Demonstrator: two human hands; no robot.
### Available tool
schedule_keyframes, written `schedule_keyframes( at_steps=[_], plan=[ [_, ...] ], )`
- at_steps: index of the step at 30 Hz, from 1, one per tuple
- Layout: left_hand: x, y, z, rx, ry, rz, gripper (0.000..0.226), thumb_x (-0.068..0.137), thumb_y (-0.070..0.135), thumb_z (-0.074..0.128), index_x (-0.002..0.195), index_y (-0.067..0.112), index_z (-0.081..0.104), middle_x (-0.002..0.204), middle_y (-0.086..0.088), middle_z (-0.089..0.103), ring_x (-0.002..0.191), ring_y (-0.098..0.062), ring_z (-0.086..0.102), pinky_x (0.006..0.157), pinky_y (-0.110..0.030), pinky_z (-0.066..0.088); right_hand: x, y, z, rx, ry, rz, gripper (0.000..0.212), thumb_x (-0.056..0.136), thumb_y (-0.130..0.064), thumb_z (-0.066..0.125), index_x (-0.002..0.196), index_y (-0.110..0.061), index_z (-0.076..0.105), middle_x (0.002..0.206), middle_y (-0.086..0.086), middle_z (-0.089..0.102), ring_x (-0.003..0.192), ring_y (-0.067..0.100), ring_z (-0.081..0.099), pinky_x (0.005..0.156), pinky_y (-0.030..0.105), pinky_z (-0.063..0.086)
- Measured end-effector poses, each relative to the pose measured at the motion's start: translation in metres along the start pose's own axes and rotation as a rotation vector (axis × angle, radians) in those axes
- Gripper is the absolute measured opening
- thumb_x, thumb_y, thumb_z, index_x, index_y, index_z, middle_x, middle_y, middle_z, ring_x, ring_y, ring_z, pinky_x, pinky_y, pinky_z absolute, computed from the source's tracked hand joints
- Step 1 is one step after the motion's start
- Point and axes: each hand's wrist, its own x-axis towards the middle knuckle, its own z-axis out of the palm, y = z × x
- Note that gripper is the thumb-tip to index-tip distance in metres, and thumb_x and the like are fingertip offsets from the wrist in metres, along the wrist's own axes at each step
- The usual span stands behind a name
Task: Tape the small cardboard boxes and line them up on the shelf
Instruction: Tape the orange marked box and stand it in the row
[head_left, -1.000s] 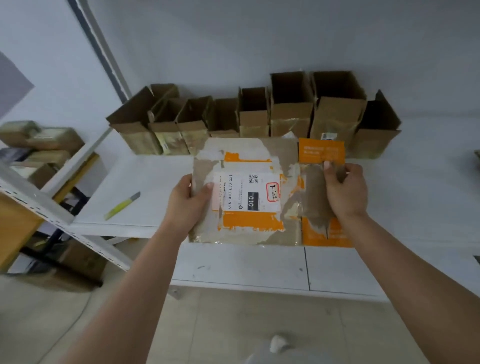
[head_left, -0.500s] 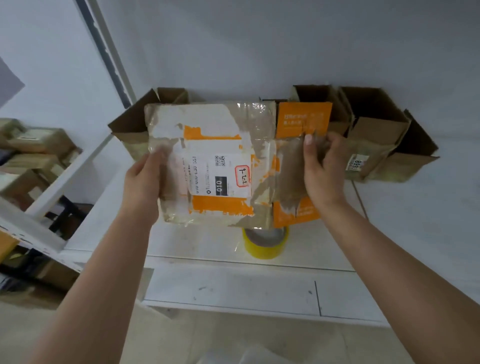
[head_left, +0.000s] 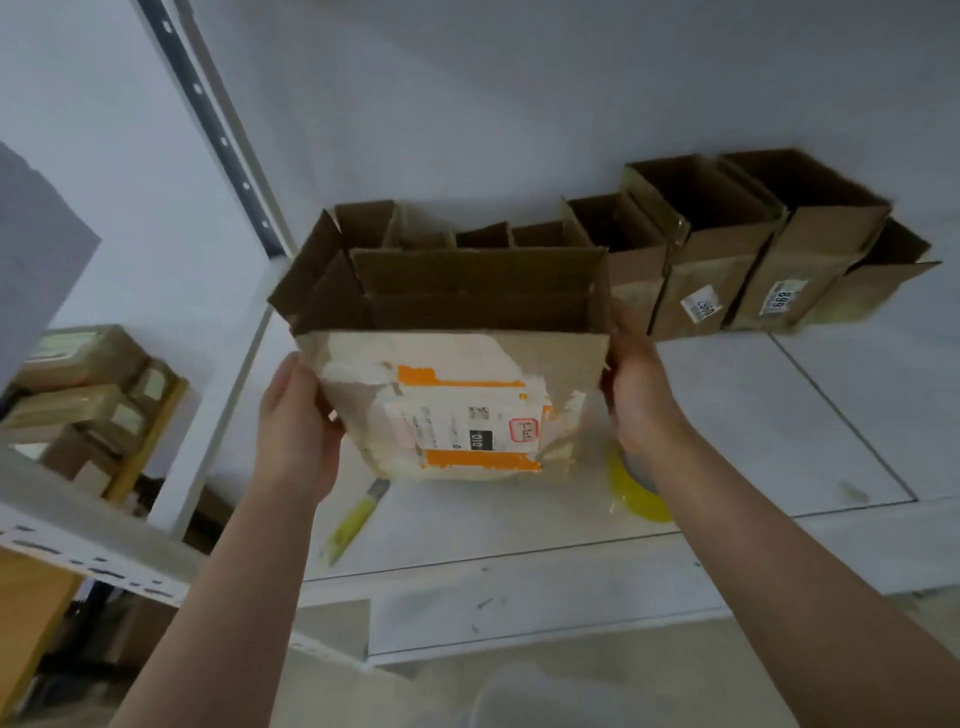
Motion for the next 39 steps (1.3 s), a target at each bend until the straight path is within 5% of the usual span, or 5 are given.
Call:
schedule_keyframes(
  at_steps=[7, 20, 25, 31, 39],
  plan=[
    [-0.008, -0.025, -0.011, 0.009, -0.144, -0.096, 0.031, 0.102, 0.026, 0.046, 0.086, 0.029, 0.072, 0.091, 0.000, 0.072, 0.088, -0.018, 0.070, 0.070, -0.034, 0.059, -0.030, 0.020, 0.003, 0.347, 0.250, 0.187, 0.071, 0.104, -0.028, 0.031, 0.047, -0.038, 0.072, 0.054, -0.009, 0.068, 0.049, 0.003, 0.066, 0.041, 0.014, 0.047],
    [0.017, -0.009, 0.004, -0.037, -0.470, -0.289, 0.063, 0.085, 0.060, 0.053, 0.134, 0.021, 0.057, 0.124, -0.007, 0.068, 0.113, -0.028, 0.065, 0.095, -0.046, 0.051, -0.040, 0.010, 0.013, 0.464, 0.241, 0.288, 0.041, 0.075, -0.060, 0.055, 0.077, -0.028, 0.081, 0.085, 0.007, 0.077, 0.074, 0.023, 0.074, 0.055, 0.028, 0.057],
    [0.026, -0.011, 0.007, -0.053, -0.469, -0.294, 0.052, 0.079, 0.038, 0.068, 0.130, 0.034, 0.059, 0.130, -0.005, 0.063, 0.109, -0.026, 0.067, 0.084, -0.040, 0.058, -0.046, 0.017, 0.012, 0.330, 0.237, 0.233, 0.038, 0.081, -0.040, 0.064, 0.115, -0.025, 0.066, 0.108, 0.009, 0.070, 0.084, 0.025, 0.073, 0.061, 0.033, 0.057],
    [0.026, -0.019, 0.001, -0.150, -0.533, -0.225, 0.051, 0.103, 0.006, 0.029, 0.135, 0.039, 0.051, 0.125, -0.003, 0.066, 0.108, -0.026, 0.068, 0.076, -0.038, 0.059, -0.039, 0.020, 0.006, 0.175, 0.203, 0.100, 0.041, 0.094, -0.010, 0.056, 0.114, -0.045, 0.058, 0.100, -0.004, 0.069, 0.085, 0.017, 0.070, 0.062, 0.030, 0.056],
    [0.025, -0.022, 0.009, -0.107, -0.479, -0.167, 0.048, 0.099, -0.002, 0.026, 0.117, 0.027, 0.060, 0.112, -0.006, 0.070, 0.096, -0.027, 0.069, 0.070, -0.035, 0.059, -0.040, 0.027, 0.010, 0.286, 0.189, -0.027, 0.016, 0.098, -0.019, 0.043, 0.106, -0.019, 0.057, 0.102, 0.004, 0.066, 0.087, 0.021, 0.067, 0.069, 0.032, 0.057]
  ],
)
